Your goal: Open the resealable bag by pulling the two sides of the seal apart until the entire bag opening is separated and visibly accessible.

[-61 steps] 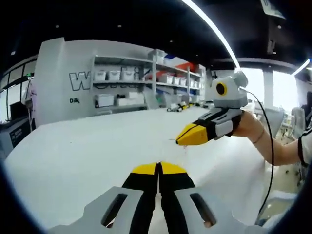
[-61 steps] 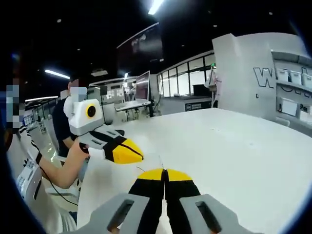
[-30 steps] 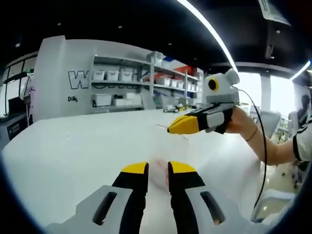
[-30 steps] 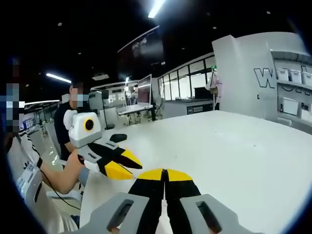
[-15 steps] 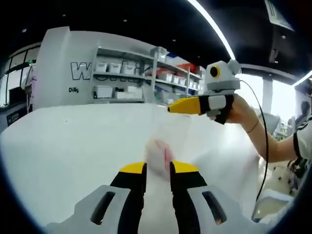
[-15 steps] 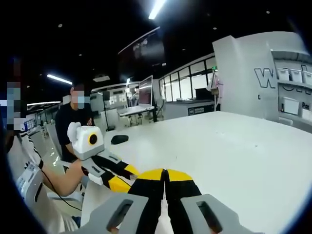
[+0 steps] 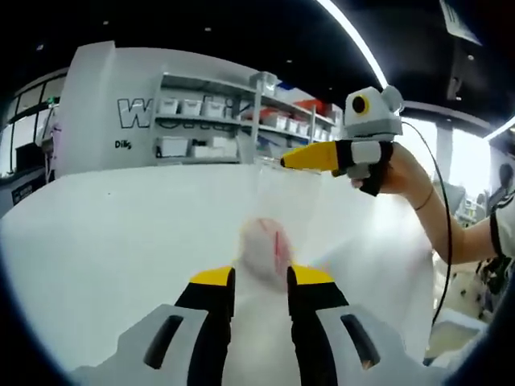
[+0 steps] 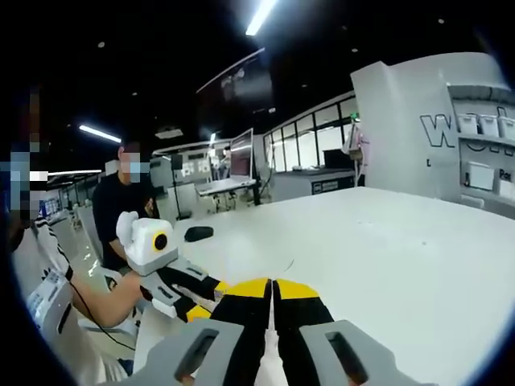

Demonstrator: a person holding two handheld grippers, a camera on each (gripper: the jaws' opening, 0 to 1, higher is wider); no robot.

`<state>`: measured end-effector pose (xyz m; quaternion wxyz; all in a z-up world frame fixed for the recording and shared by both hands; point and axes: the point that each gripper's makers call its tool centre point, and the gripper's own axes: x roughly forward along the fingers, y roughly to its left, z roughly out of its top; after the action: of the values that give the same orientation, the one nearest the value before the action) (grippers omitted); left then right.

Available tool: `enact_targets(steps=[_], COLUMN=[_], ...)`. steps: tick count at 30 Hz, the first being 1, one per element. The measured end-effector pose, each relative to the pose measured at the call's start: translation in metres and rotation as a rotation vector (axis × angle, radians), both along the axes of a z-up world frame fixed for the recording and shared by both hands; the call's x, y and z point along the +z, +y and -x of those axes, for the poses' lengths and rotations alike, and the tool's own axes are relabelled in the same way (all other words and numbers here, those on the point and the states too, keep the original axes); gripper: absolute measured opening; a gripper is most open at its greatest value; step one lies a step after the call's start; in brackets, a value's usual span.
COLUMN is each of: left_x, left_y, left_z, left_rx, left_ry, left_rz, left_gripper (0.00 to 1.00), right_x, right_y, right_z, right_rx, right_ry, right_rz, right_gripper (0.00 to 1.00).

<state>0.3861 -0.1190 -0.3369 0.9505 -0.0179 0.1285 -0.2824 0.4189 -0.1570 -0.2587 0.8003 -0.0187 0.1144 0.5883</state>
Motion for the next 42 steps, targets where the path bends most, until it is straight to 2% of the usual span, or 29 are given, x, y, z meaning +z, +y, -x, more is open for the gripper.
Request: enact_targets(steps=[15, 35, 42], left_x=[0.001, 0.000, 0.000], left_y=[-0.004, -0.007, -0.006], left_z=[-0.003, -0.005, -0.004], left_rx=[-0.007, -0.008, -0.004], left_ry=[-0.005, -0.013, -0.014], left_rz=[0.005, -0.003, -0.007], left_gripper=[0.26, 0.26, 0.26], right_x=[0.004, 0.004, -0.003], right_y=[-0.002, -0.012, -0.013], right_z=[0.000, 0.012, 0.021], right_rx=[0.000, -0.016, -0.041], right_ry=[0.004, -0.004, -0.042], right_rz=[-0.018, -0.049, -0.024], right_gripper=[0.00, 0.15, 0.23])
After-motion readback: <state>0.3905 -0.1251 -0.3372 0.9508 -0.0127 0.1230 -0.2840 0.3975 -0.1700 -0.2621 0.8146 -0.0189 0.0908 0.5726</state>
